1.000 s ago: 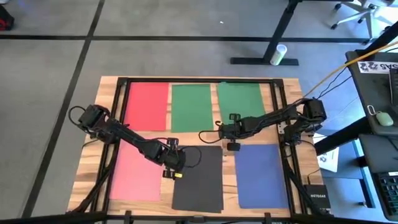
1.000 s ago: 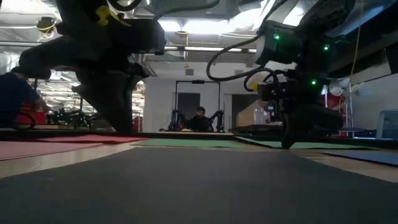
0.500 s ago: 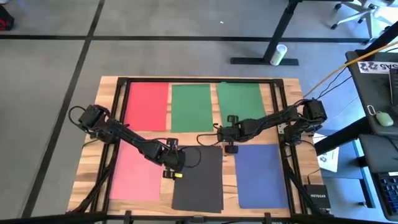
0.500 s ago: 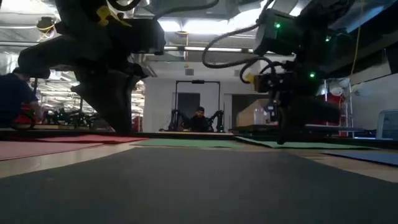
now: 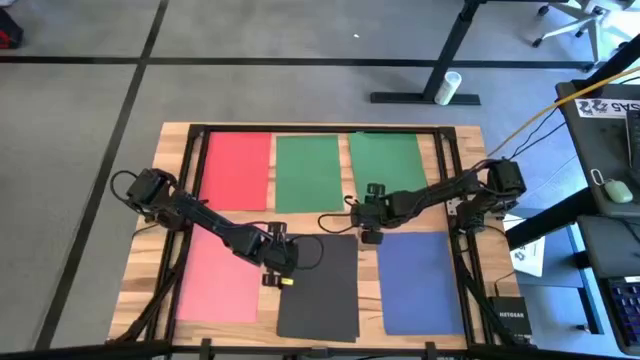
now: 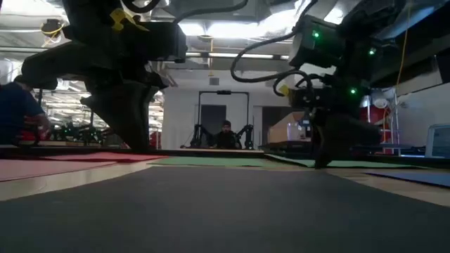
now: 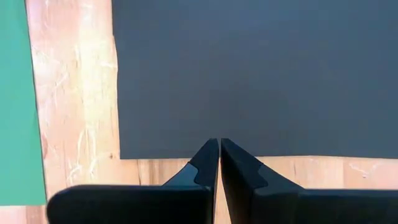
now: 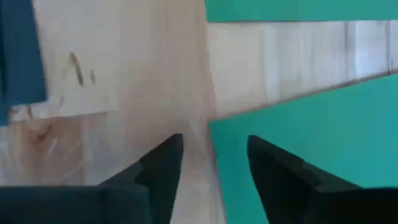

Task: Organize paper
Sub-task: Stack the green paper on top of the green paper

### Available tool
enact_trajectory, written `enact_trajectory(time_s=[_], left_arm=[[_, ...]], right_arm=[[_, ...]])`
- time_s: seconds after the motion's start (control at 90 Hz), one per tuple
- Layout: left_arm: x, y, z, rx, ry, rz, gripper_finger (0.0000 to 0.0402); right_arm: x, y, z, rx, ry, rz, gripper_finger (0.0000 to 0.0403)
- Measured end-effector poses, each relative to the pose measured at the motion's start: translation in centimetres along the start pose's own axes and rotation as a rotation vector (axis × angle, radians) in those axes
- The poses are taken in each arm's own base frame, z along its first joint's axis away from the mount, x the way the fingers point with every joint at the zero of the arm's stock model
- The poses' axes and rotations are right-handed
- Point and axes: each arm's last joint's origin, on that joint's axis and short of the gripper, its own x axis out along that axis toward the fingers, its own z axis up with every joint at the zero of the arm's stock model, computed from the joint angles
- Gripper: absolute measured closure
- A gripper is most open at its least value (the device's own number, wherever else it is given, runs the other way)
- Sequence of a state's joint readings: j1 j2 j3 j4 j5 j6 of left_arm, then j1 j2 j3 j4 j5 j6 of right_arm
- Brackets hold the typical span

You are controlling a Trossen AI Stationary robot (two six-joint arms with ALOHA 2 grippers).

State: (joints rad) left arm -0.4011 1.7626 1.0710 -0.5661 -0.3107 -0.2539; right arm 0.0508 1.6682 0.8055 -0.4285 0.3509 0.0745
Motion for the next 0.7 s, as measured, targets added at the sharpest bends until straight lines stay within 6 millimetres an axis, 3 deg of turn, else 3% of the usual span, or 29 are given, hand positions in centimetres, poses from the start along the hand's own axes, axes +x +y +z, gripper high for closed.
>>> enact_trajectory(time_s=[0.2,0.489,0.7], left_arm=[[0.0,0.0,0.0,0.0,0.001,0.0,0.0402],[0.0,0.0,0.0,-0.001,0.0,0.0,0.0402],[0.0,0.0,0.0,-0.003,0.001,0.0,0.0402]], right_arm=[[0.5,-0.9,-0.1,0.038,0.002,0.012,0.0238],[0.8,-1.4,-0.1,0.044,0.009,0.065,0.039],[0.8,-1.4,-0.1,0.035,0.01,0.054,0.0399]])
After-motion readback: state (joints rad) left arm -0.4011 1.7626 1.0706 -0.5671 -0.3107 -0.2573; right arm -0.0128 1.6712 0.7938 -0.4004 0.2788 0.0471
